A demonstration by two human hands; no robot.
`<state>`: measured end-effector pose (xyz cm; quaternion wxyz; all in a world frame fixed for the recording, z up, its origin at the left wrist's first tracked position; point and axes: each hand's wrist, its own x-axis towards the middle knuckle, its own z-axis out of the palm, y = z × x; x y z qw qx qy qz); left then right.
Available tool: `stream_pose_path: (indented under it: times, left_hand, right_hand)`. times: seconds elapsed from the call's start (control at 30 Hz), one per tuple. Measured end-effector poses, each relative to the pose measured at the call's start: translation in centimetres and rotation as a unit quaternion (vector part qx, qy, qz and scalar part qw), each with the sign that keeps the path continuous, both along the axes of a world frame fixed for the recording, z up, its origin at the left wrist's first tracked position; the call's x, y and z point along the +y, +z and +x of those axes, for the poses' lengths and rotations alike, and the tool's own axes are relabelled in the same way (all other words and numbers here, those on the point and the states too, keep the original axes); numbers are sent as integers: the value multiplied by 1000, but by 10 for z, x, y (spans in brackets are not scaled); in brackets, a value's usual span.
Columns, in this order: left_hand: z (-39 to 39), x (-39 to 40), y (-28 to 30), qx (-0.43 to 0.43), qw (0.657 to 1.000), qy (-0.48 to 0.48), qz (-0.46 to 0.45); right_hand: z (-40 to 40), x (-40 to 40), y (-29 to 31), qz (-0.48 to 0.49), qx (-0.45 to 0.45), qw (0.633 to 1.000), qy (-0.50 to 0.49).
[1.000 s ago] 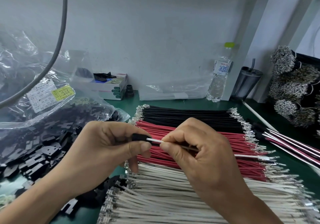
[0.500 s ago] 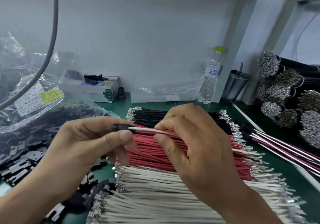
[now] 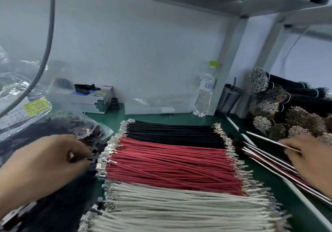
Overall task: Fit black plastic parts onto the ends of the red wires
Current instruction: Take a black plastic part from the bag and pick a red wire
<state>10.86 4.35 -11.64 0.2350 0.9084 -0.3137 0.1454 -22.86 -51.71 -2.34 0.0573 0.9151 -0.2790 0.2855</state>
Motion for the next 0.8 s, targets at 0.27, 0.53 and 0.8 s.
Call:
stream_pose_path:
  times: [0.27, 0.53, 0.8]
  left_hand:
    - [-42, -28, 32, 51, 992, -41, 106]
    - [-47, -30, 39, 56, 984, -51, 159]
    - [-67, -36, 59, 42, 989, -47, 132]
  right_hand:
    - [4, 15, -24, 41, -11, 999, 12]
    - [126, 171, 45, 122, 19, 948, 292]
    - [208, 216, 9, 166, 115, 927, 317]
